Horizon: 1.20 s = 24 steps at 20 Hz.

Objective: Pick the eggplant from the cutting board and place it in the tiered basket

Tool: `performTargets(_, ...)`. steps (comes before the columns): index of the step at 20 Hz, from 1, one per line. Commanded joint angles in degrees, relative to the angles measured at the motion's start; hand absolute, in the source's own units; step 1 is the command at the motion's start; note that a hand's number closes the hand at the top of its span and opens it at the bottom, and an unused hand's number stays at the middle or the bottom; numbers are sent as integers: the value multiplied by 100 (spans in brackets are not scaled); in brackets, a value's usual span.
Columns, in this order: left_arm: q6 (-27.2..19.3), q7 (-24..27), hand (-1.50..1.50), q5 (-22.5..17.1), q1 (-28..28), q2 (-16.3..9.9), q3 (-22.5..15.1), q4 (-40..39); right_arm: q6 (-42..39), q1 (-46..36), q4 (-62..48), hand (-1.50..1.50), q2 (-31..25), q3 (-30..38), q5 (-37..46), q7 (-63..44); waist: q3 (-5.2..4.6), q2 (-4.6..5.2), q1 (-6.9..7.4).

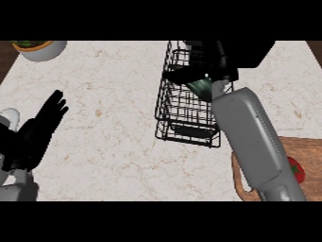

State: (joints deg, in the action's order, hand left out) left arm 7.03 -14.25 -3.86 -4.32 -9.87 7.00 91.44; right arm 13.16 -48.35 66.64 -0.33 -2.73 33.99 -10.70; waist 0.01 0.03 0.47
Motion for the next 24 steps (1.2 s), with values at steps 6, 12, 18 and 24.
performTargets(6,193,327,0,8,87,-81,55,-317,205,-68,94,-150,31,1255,-1716,355,1,22,10)
performTargets(12,75,83,0,-44,262,90,-10,64,-121,-2,679,-150,-747,2074,-2264,97,2,-15,-50)
performTargets(18,10,140,0,78,58,34,24,-64,-384,405,563,-150,-1595,2931,-2879,356,2,-2,-68)
performTargets(24,15,22,0,-14,59,86,37,2,-1404,536,-44,-150,-2927,3706,-3593,485,4,10,-41)
